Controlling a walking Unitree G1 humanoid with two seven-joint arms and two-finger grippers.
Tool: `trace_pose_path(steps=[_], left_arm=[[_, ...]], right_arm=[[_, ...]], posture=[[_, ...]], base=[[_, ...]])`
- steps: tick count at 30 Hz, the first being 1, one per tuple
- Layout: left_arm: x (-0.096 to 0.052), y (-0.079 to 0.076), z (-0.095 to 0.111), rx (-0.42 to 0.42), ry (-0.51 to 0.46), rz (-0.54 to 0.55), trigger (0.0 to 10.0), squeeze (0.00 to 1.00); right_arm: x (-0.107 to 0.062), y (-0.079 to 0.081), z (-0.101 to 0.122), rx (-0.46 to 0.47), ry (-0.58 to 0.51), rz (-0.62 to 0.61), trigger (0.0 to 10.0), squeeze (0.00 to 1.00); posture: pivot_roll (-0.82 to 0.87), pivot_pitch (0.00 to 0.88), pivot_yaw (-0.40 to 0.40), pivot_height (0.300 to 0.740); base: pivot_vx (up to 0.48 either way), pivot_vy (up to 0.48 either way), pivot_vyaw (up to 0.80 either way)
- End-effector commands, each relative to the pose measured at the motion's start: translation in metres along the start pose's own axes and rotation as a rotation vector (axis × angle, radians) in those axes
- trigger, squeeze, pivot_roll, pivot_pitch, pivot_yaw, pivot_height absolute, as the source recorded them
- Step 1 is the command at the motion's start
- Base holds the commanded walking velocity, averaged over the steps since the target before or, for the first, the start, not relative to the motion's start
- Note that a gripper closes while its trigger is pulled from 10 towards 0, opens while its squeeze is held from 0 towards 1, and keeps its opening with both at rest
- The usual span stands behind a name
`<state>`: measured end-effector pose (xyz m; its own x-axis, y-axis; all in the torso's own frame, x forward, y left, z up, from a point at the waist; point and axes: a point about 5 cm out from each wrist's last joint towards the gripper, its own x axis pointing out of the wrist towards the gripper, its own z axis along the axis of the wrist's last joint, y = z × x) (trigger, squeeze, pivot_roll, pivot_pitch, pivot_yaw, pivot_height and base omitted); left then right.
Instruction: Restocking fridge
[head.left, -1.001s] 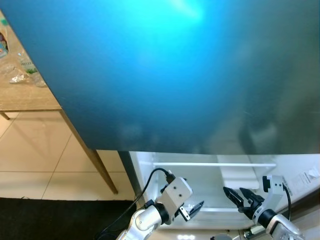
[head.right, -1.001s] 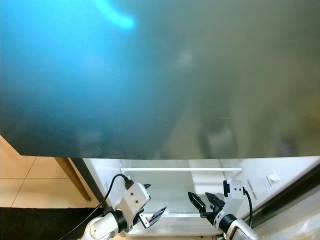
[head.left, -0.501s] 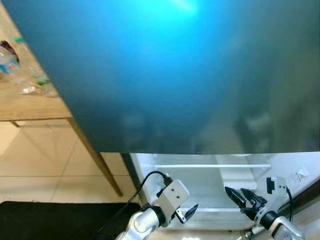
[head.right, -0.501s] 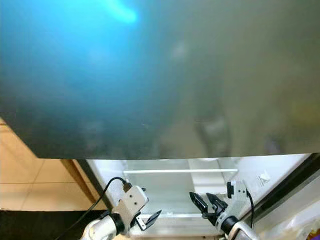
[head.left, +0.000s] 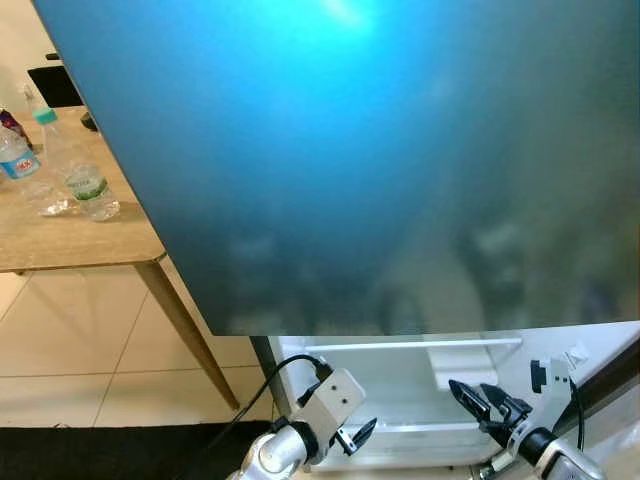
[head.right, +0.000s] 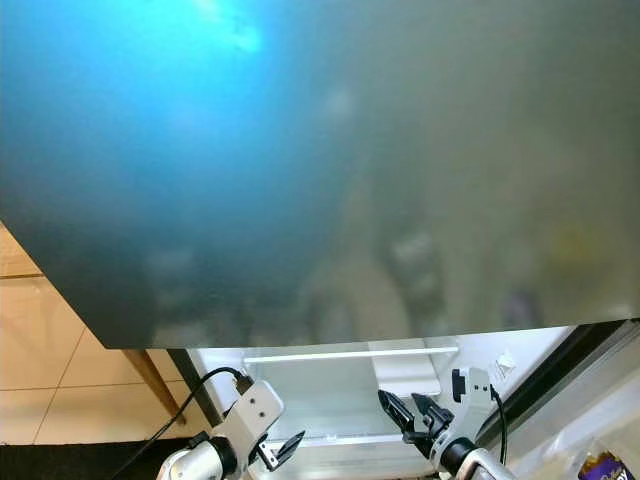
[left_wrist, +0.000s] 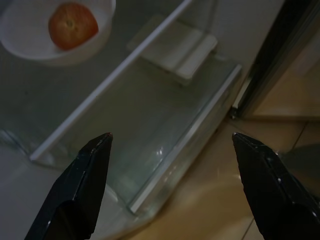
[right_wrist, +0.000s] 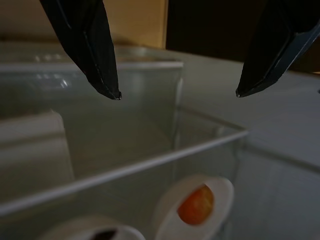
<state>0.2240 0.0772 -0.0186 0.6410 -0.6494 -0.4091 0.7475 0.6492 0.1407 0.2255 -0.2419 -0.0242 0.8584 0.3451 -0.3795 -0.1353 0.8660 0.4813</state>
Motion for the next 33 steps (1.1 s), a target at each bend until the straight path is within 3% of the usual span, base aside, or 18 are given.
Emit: trace_pose_path(steps=[1, 14, 17, 21, 24, 25, 28, 33], left_arm=[[-0.007, 0.005, -0.012, 0.004, 0.048, 0.021, 10.0, 0.00], [-0.017, 0.010, -0.042, -0.141, 0.187, 0.102, 10.0, 0.00], [-0.020, 0.007, -0.053, -0.252, 0.236, 0.118, 10.0, 0.00], [-0.022, 0.005, -0.059, -0.346, 0.262, 0.130, 10.0, 0.00], [-0.023, 0.005, -0.062, -0.366, 0.280, 0.142, 10.0, 0.00], [-0.029, 0.006, -0.072, -0.420, 0.347, 0.195, 10.0, 0.00], [-0.036, 0.005, -0.082, -0.491, 0.403, 0.249, 10.0, 0.00], [-0.044, -0.005, -0.093, -0.538, 0.454, 0.241, 10.0, 0.00]], right_arm=[[-0.003, -0.001, -0.008, 0.005, 0.026, -0.023, 10.0, 0.00], [-0.014, -0.013, -0.025, 0.008, 0.117, -0.169, 10.0, 0.00], [-0.022, -0.020, -0.042, -0.086, 0.244, -0.329, 10.0, 0.00], [-0.029, -0.024, -0.054, -0.161, 0.338, -0.433, 10.0, 0.00], [-0.031, -0.025, -0.057, -0.167, 0.353, -0.459, 10.0, 0.00], [-0.035, -0.028, -0.062, -0.209, 0.395, -0.506, 10.0, 0.00], [-0.038, -0.029, -0.066, -0.244, 0.434, -0.537, 10.0, 0.00], [-0.043, -0.030, -0.075, -0.278, 0.485, -0.584, 10.0, 0.00]], posture=[[-0.01, 0.052, 0.013, 0.740], [-0.01, 0.043, 0.013, 0.740], [-0.01, 0.038, 0.012, 0.740], [-0.03, 0.022, 0.008, 0.740], [-0.03, 0.021, 0.007, 0.740], [-0.03, 0.017, 0.006, 0.740], [-0.03, 0.015, 0.005, 0.740], [-0.03, 0.009, 0.006, 0.740]], base=[[0.000, 0.000, 0.00], [0.000, 0.000, 0.00], [0.000, 0.000, 0.00], [0.000, 0.000, 0.00], [0.000, 0.000, 0.00], [0.000, 0.000, 0.00], [0.000, 0.000, 0.00], [0.000, 0.000, 0.00]])
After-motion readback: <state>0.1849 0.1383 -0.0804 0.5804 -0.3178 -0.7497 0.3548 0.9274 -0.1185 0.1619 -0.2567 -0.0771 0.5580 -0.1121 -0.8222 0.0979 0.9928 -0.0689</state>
